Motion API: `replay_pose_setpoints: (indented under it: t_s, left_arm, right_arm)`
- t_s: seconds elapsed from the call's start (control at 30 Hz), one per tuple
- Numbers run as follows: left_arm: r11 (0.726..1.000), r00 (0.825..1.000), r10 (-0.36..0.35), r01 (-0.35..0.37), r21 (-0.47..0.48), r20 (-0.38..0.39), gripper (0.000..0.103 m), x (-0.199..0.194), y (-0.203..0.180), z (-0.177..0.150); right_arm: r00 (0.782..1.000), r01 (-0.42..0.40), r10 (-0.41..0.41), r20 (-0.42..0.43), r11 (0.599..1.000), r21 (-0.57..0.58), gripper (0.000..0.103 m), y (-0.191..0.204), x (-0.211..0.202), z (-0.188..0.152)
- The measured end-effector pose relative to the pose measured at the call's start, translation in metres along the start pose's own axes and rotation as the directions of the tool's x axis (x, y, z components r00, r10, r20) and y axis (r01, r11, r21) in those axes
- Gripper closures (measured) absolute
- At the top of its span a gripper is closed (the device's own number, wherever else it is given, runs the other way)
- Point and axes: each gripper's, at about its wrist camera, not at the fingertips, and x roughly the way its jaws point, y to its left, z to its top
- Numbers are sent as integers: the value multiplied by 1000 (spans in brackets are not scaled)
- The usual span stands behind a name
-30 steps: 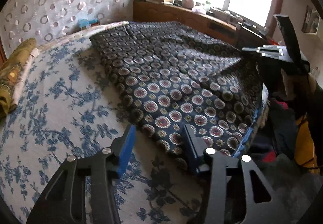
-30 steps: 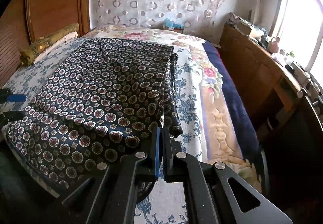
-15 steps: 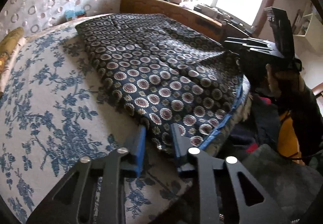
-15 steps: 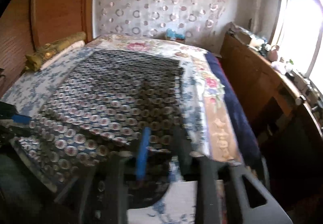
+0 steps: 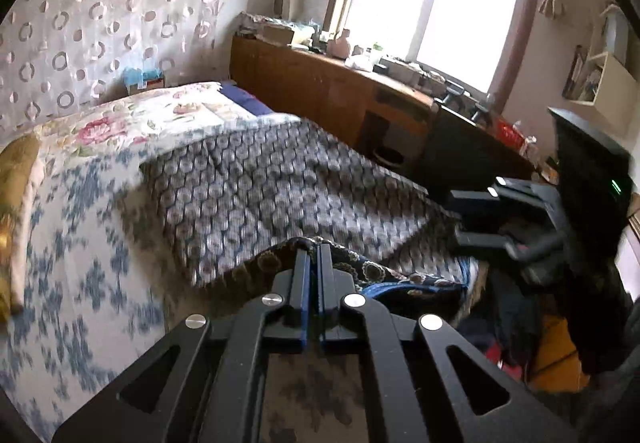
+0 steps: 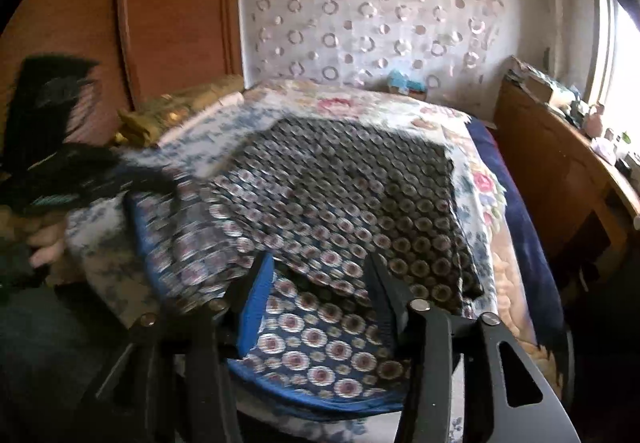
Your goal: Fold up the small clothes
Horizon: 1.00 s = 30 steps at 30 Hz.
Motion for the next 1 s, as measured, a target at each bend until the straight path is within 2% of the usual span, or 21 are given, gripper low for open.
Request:
replay_pose_setpoints:
  t_s: [0.1, 0.37, 0.63, 0.73, 0.83, 0.87, 0.9, 1.0]
  left_arm:
    - [1000, 1000, 8, -8, -17, 2, 100, 11, 7, 11]
    - [998, 999, 49, -49, -40, 0, 100, 25, 22, 18]
    - [995, 998, 66, -64, -80, 18, 100, 22, 37, 18]
    - [994, 997, 65, -62, -86, 30, 100, 19, 40, 19]
    - [994, 998, 58, -54, -90, 36, 100, 19, 43, 21]
    - [994, 997, 62, -58, -91, 35, 100, 19, 44, 22]
    - [994, 997, 70, -66, -88, 36, 100, 19, 46, 23]
    - [991, 993, 117, -115, -71, 23, 100, 25, 50, 28]
  right_arm:
    - [999, -32, 33, 21, 999, -26, 42, 6, -11, 0]
    - [997, -83, 83, 1, 996, -45, 40, 15, -5, -11]
    - [994, -7, 5, -112, 1000, -24, 40, -3, 27, -25]
    - [992, -16, 20, -126, 999, 36, 41, -23, 33, -26]
    - [991, -26, 34, -130, 997, 66, 62, -36, 36, -22]
    - [991, -30, 37, -125, 998, 59, 80, -38, 36, -19]
    - [992, -31, 37, -124, 998, 48, 92, -38, 37, -15]
    - [993, -21, 22, -118, 1000, 12, 97, -38, 41, -1]
